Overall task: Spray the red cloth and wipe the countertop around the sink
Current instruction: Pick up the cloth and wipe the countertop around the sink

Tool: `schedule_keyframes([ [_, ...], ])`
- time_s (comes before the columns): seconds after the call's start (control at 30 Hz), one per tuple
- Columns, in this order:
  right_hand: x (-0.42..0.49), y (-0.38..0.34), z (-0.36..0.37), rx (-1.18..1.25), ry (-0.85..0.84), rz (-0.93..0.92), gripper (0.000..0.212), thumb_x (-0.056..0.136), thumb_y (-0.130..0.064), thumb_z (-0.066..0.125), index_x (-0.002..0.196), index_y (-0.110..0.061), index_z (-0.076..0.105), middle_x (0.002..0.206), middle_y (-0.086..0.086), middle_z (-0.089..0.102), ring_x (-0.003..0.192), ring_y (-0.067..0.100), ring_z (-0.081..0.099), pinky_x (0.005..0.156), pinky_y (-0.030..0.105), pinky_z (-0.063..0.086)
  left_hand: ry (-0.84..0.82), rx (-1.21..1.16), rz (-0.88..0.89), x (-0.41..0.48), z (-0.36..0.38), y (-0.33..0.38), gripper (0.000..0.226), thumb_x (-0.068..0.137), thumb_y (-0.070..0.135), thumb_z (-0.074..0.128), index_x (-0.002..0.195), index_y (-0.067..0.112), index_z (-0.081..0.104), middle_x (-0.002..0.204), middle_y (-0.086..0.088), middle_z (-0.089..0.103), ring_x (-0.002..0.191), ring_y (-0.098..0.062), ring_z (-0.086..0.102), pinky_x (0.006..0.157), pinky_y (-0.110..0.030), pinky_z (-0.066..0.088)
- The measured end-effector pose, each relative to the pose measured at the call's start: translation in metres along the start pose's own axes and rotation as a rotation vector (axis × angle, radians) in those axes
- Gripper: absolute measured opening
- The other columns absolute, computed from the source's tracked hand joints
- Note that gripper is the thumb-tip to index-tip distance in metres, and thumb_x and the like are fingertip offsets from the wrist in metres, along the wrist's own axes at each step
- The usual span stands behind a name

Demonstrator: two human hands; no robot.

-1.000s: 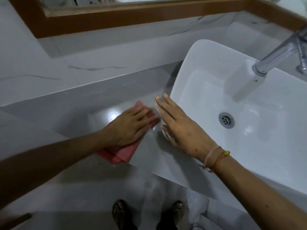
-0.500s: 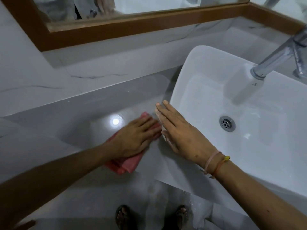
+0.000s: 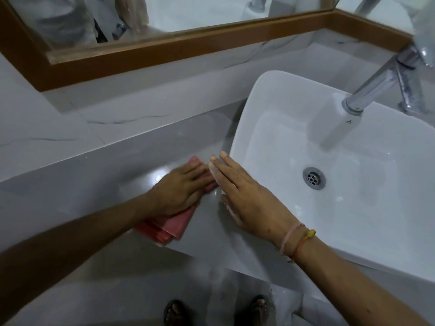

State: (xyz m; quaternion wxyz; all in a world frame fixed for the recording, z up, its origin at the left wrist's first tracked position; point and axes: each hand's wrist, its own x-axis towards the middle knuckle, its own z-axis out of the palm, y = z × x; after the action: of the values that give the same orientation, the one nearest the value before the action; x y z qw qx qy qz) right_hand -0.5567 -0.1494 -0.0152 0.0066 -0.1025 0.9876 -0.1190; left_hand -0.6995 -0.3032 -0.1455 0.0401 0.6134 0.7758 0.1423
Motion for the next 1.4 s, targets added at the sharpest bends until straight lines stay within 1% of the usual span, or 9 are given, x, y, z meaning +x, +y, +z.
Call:
schedule_keyframes([
  [0.23,-0.001,0.0,0.0,-0.058,-0.017,-0.01,0.06,0.088,-0.004,0.051,0.143,0.003,0.027,0.152,0.018,0.032,0.144,0.033,0.022,0.118,0.039,0.02,0.027,0.186,-0.37,0.058,-0.01,-0.048,0.051,0.096,0.025,0.027,0.146,0.015,0.032,0.147,-0.012,0.044,0.137,-0.031,0.034,0.118,-0.045,0.019],
  [0.47,-0.001,-0.001,-0.002,-0.064,-0.013,-0.007,0.058,0.089,-0.004,0.049,0.142,0.004,0.027,0.152,0.019,0.031,0.144,0.033,0.021,0.118,0.036,0.015,-0.03,-0.017,0.032,0.002,-0.004,-0.009,0.04,0.096,0.028,0.039,0.133,0.014,0.048,0.138,-0.013,0.051,0.128,-0.03,0.045,0.114,-0.039,0.031],
  [0.7,-0.001,0.001,0.0,-0.118,0.001,-0.015,0.06,0.09,-0.011,0.051,0.143,0.003,0.026,0.152,0.02,0.032,0.143,0.033,0.024,0.117,0.037,0.013,-0.008,0.099,-0.413,0.05,-0.021,-0.06,0.052,0.096,0.028,0.027,0.146,0.017,0.03,0.151,-0.016,0.037,0.14,-0.033,0.029,0.12,-0.043,0.013],
  [0.83,-0.004,0.002,0.001,-0.083,0.063,0.02,0.063,0.086,-0.011,0.058,0.141,0.005,0.031,0.147,0.023,0.039,0.139,0.034,0.034,0.115,0.04,0.025,0.007,0.047,-0.21,0.028,-0.006,-0.029,0.047,0.093,0.023,0.039,0.137,0.006,0.044,0.136,-0.026,0.05,0.125,-0.045,0.045,0.11,-0.054,0.035],
  [0.93,-0.005,-0.001,-0.002,-0.103,0.087,0.041,0.068,0.083,-0.015,0.063,0.141,0.003,0.031,0.147,0.021,0.04,0.138,0.034,0.036,0.115,0.039,0.025,-0.101,0.015,-0.194,-0.002,-0.005,-0.007,0.054,0.095,0.035,0.032,0.143,0.012,0.036,0.147,-0.022,0.04,0.136,-0.042,0.035,0.113,-0.053,0.029],
  [1.07,-0.006,-0.007,-0.005,-0.193,0.14,0.0,0.066,0.08,-0.019,0.066,0.138,0.002,0.04,0.14,0.019,0.051,0.13,0.033,0.048,0.112,0.046,0.033,-0.07,-0.111,-0.527,-0.02,-0.011,0.013,0.06,0.096,0.044,0.029,0.148,0.015,0.022,0.157,-0.023,0.017,0.145,-0.041,0.013,0.119,-0.053,0.016],
  [1.13,-0.009,-0.009,-0.005,-0.269,0.215,-0.081,0.058,0.08,-0.018,0.064,0.132,0.001,0.048,0.131,0.019,0.059,0.12,0.033,0.057,0.109,0.049,0.038,0.032,-0.123,-0.775,-0.02,-0.018,0.02,0.06,0.096,0.042,0.037,0.143,0.005,0.029,0.148,-0.028,0.03,0.136,-0.043,0.028,0.114,-0.05,0.025],
  [1.3,-0.039,-0.028,0.027,-0.232,0.533,-0.094,0.046,0.072,-0.004,0.059,0.118,-0.002,0.059,0.106,0.017,0.069,0.104,0.028,0.056,0.112,0.043,0.03,0.015,-0.129,-0.997,-0.01,-0.031,0.027,0.06,0.09,0.048,0.046,0.122,-0.003,0.048,0.127,-0.028,0.052,0.118,-0.043,0.048,0.103,-0.049,0.04],
  [1.4,-0.065,-0.057,0.066,-0.043,0.394,0.0,0.05,0.07,-0.005,0.063,0.12,0.001,0.058,0.109,0.019,0.067,0.103,0.026,0.048,0.101,0.037,0.036,0.047,-0.431,-1.221,-0.003,-0.039,0.018,0.063,0.086,0.052,0.055,0.117,-0.002,0.055,0.124,-0.024,0.059,0.113,-0.041,0.056,0.097,-0.045,0.049],
])
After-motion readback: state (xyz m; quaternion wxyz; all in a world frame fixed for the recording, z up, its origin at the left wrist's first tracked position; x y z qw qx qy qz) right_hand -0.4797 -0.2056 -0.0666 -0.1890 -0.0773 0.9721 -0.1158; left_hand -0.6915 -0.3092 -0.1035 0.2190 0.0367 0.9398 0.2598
